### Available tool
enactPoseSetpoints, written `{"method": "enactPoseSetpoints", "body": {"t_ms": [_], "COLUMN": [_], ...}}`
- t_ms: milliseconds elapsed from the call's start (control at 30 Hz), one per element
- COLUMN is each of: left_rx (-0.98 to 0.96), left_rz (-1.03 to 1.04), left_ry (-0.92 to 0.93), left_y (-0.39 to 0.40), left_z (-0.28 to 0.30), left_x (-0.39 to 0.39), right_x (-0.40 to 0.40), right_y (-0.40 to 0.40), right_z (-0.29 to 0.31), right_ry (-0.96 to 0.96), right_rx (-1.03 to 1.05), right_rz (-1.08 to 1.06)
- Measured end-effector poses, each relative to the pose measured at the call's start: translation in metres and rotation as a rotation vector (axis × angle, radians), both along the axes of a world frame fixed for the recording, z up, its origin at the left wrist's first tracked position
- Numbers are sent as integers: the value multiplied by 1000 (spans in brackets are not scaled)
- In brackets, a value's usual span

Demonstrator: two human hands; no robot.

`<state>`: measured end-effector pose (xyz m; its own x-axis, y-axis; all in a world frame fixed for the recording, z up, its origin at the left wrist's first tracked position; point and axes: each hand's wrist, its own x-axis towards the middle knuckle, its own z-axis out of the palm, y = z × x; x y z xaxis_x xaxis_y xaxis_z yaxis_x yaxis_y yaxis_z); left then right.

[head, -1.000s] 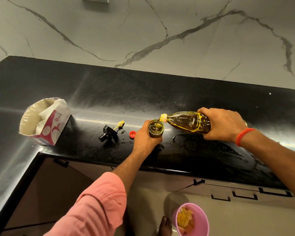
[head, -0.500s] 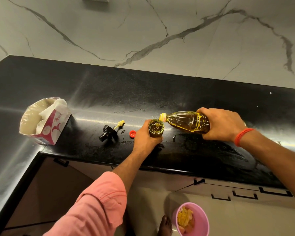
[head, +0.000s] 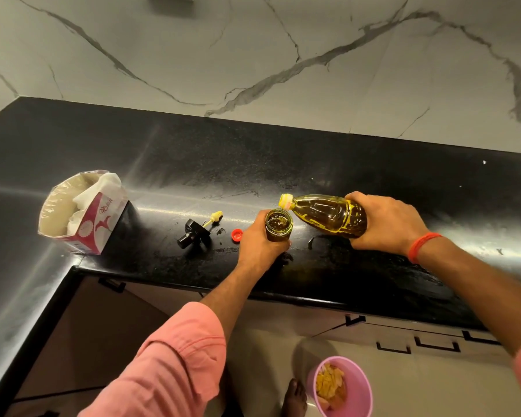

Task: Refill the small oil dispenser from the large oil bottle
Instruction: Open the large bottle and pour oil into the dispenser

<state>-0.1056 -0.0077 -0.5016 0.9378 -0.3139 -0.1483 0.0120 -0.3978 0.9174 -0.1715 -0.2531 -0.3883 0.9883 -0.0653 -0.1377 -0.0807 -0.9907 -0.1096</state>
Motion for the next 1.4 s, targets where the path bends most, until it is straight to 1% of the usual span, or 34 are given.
{"method": "enactPoseSetpoints", "body": {"t_ms": [233,333,467,667,767,933,1067,1400], "left_rx": [7,4,-1,11,25,39,47,64], "left_rz": [-6,-5,5,-5,-6,7,17,16], "left_ry": [-13,-24,-25,-13,-8,-3,-3,1], "left_y": [0,1,0,0,0,-1,-1,-1], "left_z": [1,2,1,1,1,3,3,6], "left_x": [-1,-1,-1,-1,-1,-1,-2,-3], "right_x": [0,-3,-4,-6,-8,-11,-13,-18], "right_y": [2,3,2,6,13,23,24,22], "right_z": [-13,-22,-32,-47,-55,-65,-74,-94], "right_ry": [-77,-170,-290,-489,-555,-653,-716,-760], "right_rx": [233,343,605,825,923,985,972,971], "right_rz": [-91,-134,-205,-328,-364,-475,-528,-582]}}
